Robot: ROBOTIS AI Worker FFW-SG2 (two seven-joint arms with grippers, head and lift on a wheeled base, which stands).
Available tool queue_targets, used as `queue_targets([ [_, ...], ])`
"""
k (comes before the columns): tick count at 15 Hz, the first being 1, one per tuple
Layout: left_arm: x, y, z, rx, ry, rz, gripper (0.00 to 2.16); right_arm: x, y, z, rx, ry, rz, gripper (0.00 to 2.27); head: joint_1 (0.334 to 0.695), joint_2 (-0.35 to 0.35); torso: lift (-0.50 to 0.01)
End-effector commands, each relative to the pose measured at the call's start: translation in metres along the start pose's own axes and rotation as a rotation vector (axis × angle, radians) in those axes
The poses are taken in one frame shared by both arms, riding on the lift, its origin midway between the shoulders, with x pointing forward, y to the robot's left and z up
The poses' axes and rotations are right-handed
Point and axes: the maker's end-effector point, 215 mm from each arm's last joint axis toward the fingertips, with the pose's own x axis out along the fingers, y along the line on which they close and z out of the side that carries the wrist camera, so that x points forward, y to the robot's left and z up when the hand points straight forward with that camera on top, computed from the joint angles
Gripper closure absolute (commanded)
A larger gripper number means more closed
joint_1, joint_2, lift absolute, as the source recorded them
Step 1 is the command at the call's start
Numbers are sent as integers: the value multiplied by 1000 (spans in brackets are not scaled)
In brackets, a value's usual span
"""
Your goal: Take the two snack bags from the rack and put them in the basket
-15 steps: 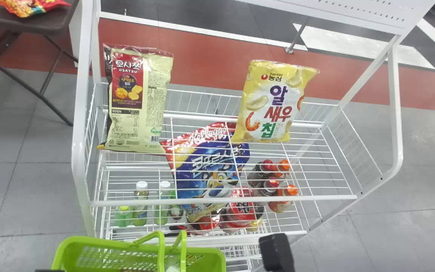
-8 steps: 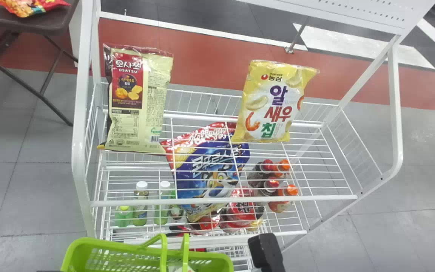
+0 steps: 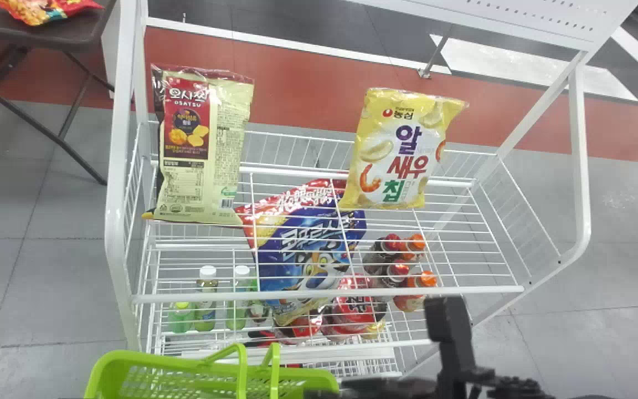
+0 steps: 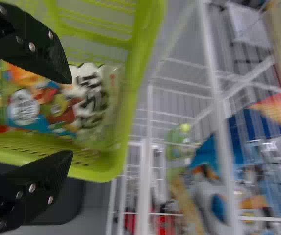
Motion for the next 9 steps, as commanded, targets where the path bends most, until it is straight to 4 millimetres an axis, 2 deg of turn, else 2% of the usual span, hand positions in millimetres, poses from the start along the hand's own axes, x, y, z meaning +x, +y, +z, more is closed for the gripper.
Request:
queue_targets([
  [1,0,0,-4,-10,6,-2,1636,-11,8,71,-63,-261,34,53,695,-350,-10],
  [2,0,-1,-4,-12,7,-3,1636,-20,15,95,-92,-359,60,53,695,-350,-10],
  [4,1,0,-9,-25,17,-3,1636,-64,25,162,-204,-692,73,66,695,-350,-10],
  [5,2,-1,-11,-36,19,-13,1636,-80,25,179,-247,-797,54,70,695,-350,-10],
  [7,3,-2,-10,-38,17,-17,1636,-100,24,192,-308,-933,-9,80,695,-350,-10],
  [9,4,-2,-11,-43,15,-17,1636,-123,31,196,-368,-1067,-71,80,695,-350,-10],
])
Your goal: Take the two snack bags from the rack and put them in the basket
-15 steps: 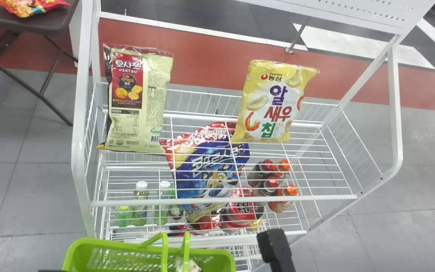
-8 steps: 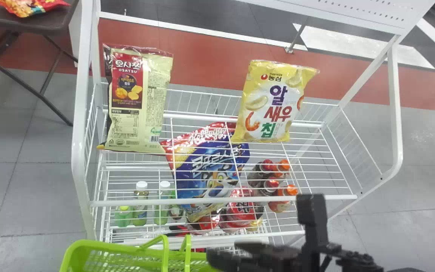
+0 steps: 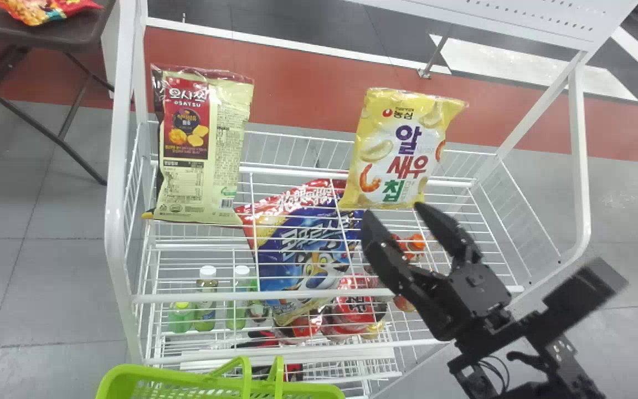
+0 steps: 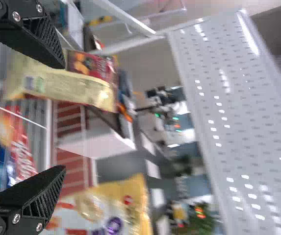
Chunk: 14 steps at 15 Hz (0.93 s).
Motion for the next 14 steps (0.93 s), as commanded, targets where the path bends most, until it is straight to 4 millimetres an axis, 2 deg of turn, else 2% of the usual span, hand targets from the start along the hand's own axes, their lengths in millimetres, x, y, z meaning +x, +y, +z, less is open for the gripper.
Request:
queue_targets([
  [1,1,0,0,-6,-4,-2,1636,-10,3,9,-46,-80,-39,80,695,-350,-10],
  [5,4,4,-2,-22,-5,-7,1636,-31,3,-42,-33,24,-142,80,695,-350,-10],
  [9,2,6,-3,-29,-6,-9,1636,-41,32,-73,-18,108,-186,76,695,-350,-10],
  [10,1,6,-4,-31,-7,-9,1636,-43,33,-83,-11,154,-190,76,695,-350,-10],
  [11,1,6,-4,-31,-7,-9,1636,-44,34,-88,-6,186,-190,76,695,-350,-10],
  [14,1,6,-4,-33,-8,-14,1636,-44,33,-80,-24,189,-198,80,695,-350,-10],
])
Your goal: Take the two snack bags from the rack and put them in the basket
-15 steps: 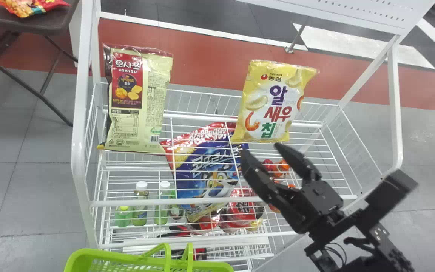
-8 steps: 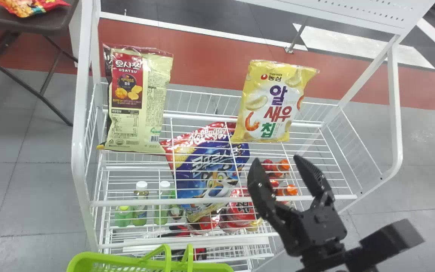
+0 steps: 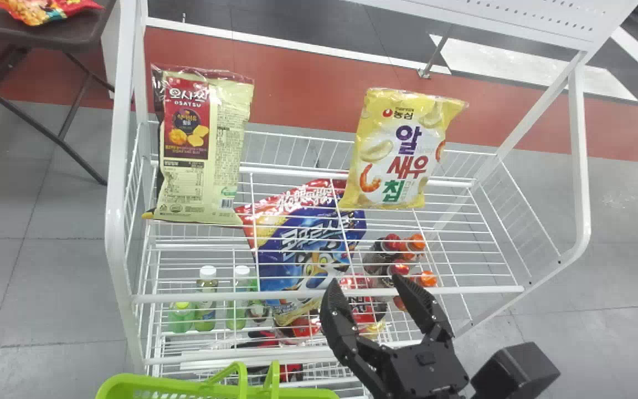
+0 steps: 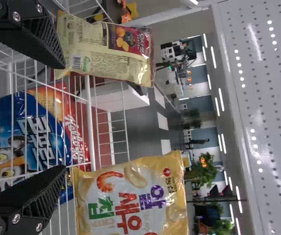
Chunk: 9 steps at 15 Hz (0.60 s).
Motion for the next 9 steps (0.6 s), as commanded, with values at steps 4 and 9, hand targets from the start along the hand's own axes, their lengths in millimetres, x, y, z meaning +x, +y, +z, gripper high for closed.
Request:
queue_targets([
  [4,1,0,-1,-3,0,-1,1636,-1,-1,5,-15,-1,-4,80,695,-350,-10],
  [9,0,0,-4,-7,0,-3,1636,-2,3,5,-14,-1,2,83,695,-350,-10],
])
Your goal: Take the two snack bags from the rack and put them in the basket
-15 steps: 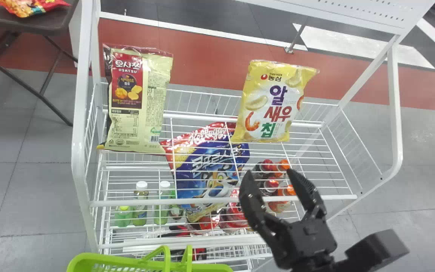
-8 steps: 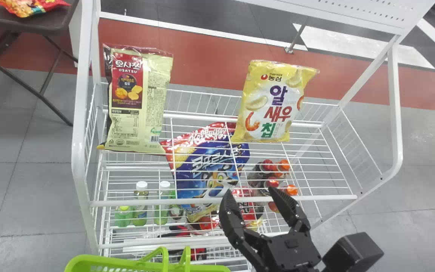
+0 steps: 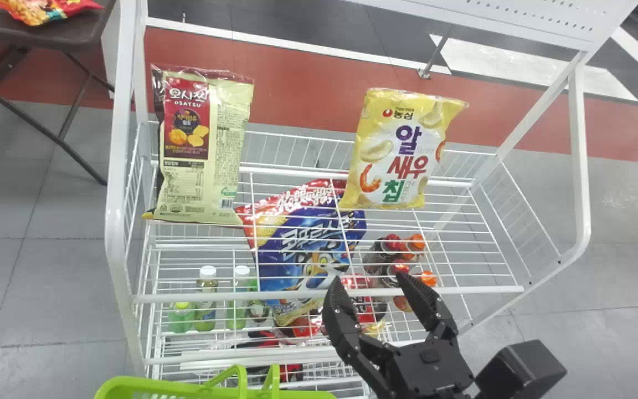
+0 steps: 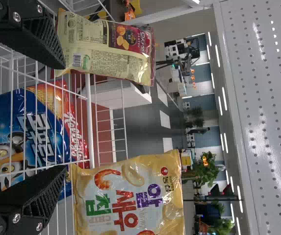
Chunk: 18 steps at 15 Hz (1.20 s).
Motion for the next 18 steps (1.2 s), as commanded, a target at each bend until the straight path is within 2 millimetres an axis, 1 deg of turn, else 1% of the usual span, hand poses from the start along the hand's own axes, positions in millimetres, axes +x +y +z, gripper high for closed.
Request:
queue_targets([
  [1,0,0,-1,0,-3,-2,1636,0,2,-1,-2,2,4,83,695,-350,-10],
  [12,2,-1,5,8,-23,-3,1636,1,3,1,-6,-2,10,83,695,-350,-10],
  [18,4,5,1,-4,-20,28,1636,-3,2,4,-15,-15,10,83,695,-350,-10],
])
